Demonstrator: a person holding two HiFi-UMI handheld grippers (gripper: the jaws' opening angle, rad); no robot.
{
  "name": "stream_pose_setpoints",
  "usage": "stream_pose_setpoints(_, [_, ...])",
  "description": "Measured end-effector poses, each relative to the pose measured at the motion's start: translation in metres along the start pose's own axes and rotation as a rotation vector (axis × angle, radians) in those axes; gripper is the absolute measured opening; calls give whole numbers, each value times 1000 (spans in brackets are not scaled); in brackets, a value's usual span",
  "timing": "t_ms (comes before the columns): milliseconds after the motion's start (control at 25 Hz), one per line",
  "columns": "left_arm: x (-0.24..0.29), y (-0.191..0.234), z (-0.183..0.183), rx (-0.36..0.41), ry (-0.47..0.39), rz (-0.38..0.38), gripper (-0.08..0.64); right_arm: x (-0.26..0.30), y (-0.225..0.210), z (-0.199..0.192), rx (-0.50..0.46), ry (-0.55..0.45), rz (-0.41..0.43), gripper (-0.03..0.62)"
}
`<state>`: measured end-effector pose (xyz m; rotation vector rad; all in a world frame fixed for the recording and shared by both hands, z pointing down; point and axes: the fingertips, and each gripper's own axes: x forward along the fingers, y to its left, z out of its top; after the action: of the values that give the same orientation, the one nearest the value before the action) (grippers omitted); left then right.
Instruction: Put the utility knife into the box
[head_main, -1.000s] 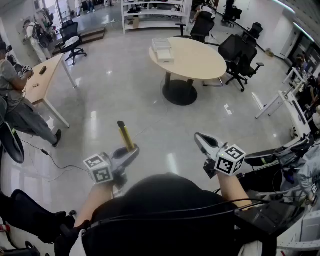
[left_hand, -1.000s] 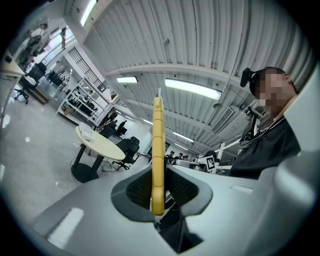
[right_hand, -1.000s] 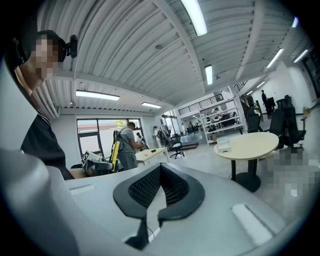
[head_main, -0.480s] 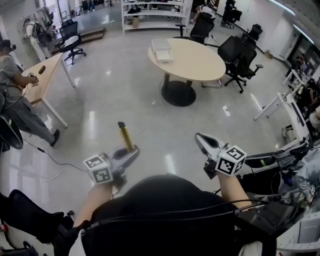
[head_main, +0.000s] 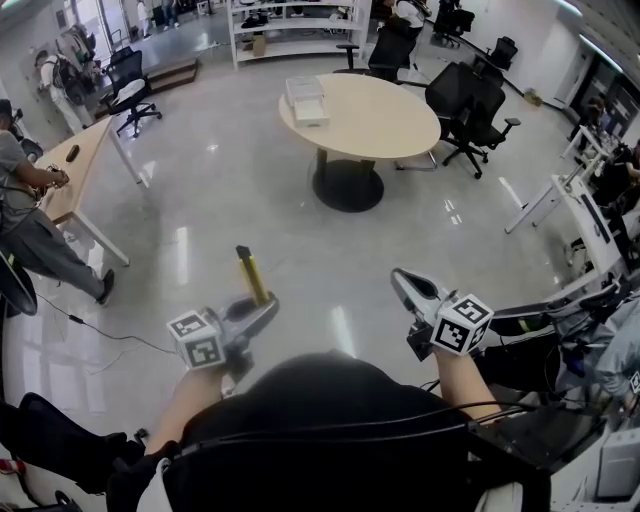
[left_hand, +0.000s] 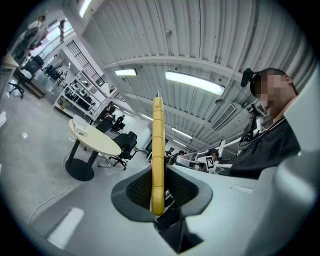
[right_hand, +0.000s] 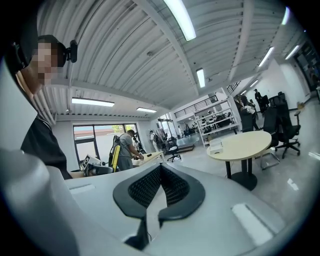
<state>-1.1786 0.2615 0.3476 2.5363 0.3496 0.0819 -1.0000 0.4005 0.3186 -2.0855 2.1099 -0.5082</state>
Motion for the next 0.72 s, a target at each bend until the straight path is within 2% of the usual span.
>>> stream_pose_setpoints(280, [118,-14,12,31,7,-7,67,-45,-101,34,-3,-33,9,14])
stream_pose_setpoints(520, [226,-35,7,28,24,-66,67,-102,-181,62,-36,-47,-26,14])
stream_pose_setpoints(720, [301,-47,-7,20,76,-123,67,-146,-240,62,-2,-67,-84,14])
